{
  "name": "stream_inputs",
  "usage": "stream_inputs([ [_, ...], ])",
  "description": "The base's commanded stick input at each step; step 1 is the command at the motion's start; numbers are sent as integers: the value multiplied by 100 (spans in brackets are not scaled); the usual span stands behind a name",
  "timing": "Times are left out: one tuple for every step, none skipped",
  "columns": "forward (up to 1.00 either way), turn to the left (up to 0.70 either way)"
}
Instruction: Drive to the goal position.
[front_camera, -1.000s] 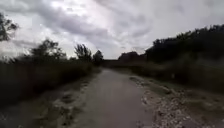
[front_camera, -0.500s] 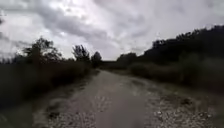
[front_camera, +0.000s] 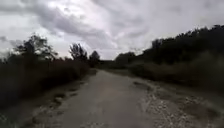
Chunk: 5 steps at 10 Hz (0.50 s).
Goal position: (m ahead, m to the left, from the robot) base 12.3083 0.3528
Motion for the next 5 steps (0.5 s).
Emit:
stream_inputs([
  [85, 0],
  [85, 0],
  [85, 0],
  [85, 0],
  [85, 0],
])
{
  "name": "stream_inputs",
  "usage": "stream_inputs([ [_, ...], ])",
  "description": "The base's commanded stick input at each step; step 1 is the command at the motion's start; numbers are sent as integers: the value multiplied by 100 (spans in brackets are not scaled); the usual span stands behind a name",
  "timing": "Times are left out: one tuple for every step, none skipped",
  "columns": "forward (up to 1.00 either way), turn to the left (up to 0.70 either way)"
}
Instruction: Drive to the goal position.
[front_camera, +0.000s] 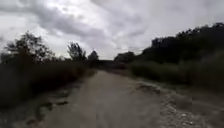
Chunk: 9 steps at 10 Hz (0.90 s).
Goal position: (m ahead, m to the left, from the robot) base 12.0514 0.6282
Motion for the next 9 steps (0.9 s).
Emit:
stream_inputs([
  [85, 0],
  [85, 0],
  [85, 0],
  [85, 0],
  [85, 0],
  [85, 0],
  [85, 0],
  [85, 0],
  [85, 0],
])
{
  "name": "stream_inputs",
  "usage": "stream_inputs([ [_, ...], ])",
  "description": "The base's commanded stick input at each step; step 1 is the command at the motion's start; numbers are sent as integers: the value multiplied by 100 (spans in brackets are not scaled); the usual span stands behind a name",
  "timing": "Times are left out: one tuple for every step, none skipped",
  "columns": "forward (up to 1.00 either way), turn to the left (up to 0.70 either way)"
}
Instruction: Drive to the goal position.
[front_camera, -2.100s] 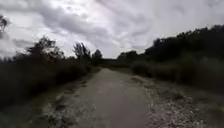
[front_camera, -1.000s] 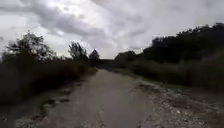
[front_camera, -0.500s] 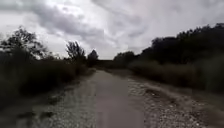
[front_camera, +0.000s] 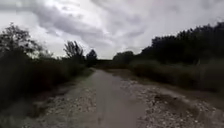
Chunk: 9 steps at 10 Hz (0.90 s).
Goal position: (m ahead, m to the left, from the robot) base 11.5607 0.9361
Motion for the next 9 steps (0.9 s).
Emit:
stream_inputs([
  [85, 0],
  [85, 0],
  [85, 0],
  [85, 0],
  [85, 0],
  [85, 0],
  [85, 0],
  [85, 0],
  [85, 0],
])
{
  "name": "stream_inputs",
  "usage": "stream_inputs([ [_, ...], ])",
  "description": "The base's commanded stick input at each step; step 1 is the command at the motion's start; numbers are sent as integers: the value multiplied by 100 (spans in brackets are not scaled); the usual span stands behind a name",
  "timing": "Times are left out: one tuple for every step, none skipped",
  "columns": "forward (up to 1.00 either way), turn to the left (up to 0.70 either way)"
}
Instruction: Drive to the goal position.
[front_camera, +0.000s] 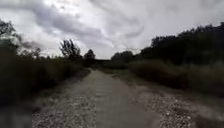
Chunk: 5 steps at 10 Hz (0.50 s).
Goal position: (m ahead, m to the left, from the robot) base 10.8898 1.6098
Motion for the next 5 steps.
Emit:
stream_inputs([
  [85, 0],
  [85, 0],
  [85, 0],
  [85, 0],
  [85, 0],
])
